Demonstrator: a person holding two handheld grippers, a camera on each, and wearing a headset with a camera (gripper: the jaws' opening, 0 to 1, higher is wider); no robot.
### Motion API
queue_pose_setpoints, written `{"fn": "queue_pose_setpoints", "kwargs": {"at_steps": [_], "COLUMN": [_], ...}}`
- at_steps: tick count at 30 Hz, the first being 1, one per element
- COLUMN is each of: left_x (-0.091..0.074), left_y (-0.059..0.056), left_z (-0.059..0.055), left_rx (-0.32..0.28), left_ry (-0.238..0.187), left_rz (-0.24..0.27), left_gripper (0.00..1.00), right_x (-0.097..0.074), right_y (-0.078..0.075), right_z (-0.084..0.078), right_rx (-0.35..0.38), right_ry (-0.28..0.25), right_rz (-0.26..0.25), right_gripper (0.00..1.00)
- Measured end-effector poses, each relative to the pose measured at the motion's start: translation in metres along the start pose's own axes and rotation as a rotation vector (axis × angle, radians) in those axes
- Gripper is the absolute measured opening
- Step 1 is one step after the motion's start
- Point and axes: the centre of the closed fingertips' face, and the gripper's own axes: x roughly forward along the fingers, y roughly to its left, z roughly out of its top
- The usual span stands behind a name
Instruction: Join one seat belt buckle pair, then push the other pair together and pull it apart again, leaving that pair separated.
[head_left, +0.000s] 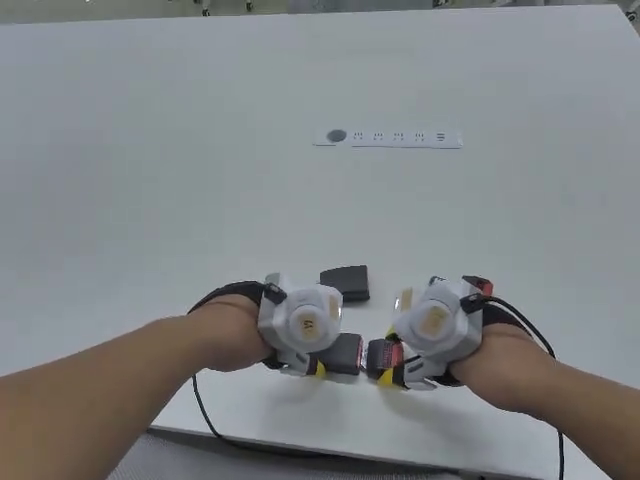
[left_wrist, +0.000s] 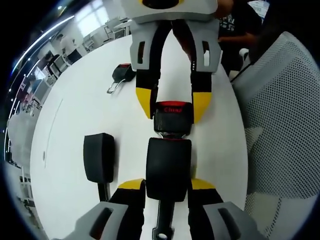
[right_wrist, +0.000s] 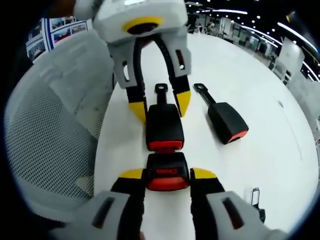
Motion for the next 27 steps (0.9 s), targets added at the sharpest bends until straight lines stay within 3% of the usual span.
{"fn": "queue_pose_setpoints", "kwargs": {"at_steps": [2,5,11,20,27], "left_x": [-0.01,-0.023,-0.04,-0.033,-0.017], "left_y": [0.002,0.007,0.031,0.08,0.101], "left_z": [0.01,0.014,0.022,0.023,0.023], "left_rx": [-0.031,-0.038,-0.044,-0.063,-0.071], "left_ry": [-0.052,-0.061,-0.091,-0.087,-0.077], "left_rz": [0.017,0.034,0.089,0.147,0.123], "left_gripper": [0.34,0.37,0.37,0.45,0.46], "right_x": [-0.005,-0.017,-0.031,-0.05,-0.068], "right_y": [0.0,-0.003,-0.018,-0.059,-0.094], "right_z": [0.007,0.017,0.02,-0.011,-0.045], "right_rx": [-0.002,-0.001,-0.003,0.015,0.045], "right_ry": [-0.025,-0.06,-0.086,-0.045,0.013], "right_rz": [-0.007,-0.025,-0.057,-0.138,-0.2], "right_gripper": [0.33,0.32,0.3,0.28,0.31]}}
